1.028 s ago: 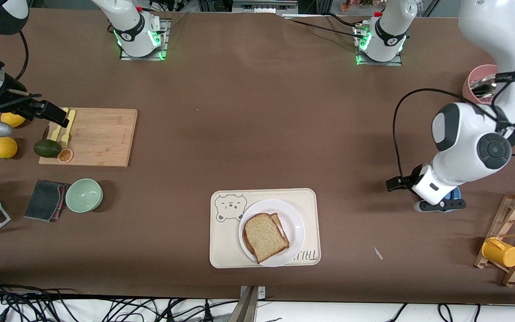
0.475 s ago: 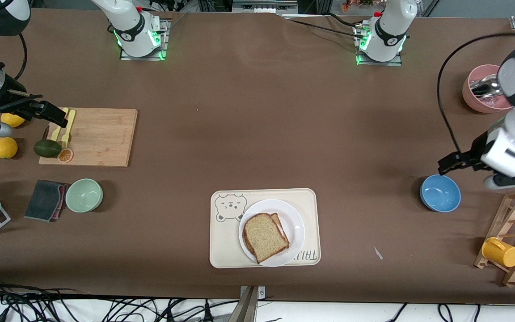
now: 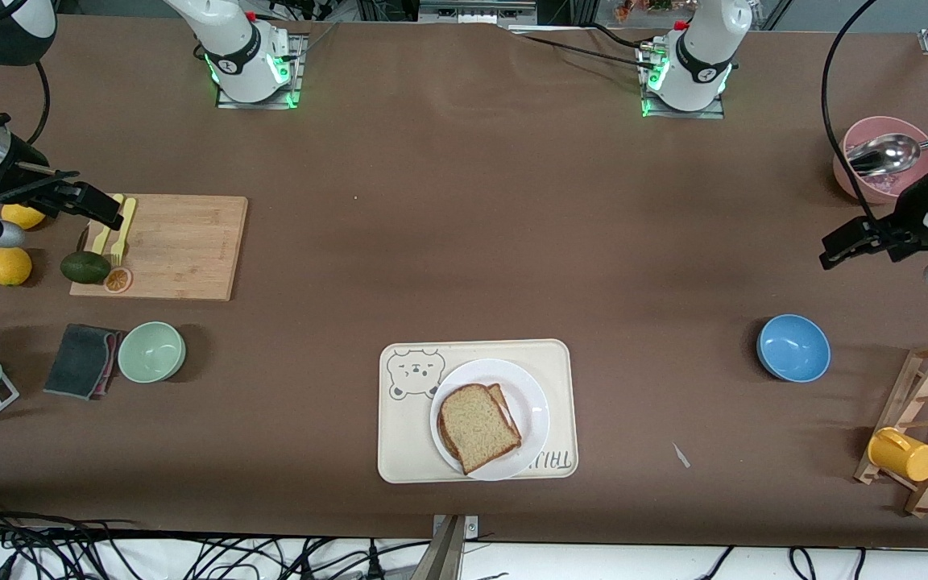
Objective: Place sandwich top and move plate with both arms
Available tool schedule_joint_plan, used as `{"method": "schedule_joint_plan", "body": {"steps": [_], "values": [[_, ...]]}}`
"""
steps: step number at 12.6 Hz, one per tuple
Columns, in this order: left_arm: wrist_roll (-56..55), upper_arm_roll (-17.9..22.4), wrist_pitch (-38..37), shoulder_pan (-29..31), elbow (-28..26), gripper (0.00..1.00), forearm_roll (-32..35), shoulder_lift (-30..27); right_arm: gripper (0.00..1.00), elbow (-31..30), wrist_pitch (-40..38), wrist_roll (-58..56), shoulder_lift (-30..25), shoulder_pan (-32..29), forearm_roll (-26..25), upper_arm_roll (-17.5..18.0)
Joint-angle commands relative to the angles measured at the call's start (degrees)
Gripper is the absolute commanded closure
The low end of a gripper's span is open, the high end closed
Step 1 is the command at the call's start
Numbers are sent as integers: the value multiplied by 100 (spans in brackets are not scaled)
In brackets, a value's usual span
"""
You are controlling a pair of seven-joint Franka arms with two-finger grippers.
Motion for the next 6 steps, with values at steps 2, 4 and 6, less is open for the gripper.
{"method": "schedule_joint_plan", "body": {"steps": [2, 4, 6], "values": [[75, -66, -637, -6, 293, 0, 201, 37, 0, -22, -10, -95, -28, -31, -72, 49], [84, -57, -682, -6, 293, 0, 201, -77, 0, -5, -1, -95, -28, -31, -63, 49], [84, -57, -708, -6, 293, 0, 201, -86, 0, -5, -1, -95, -28, -39, -54, 49]]}}
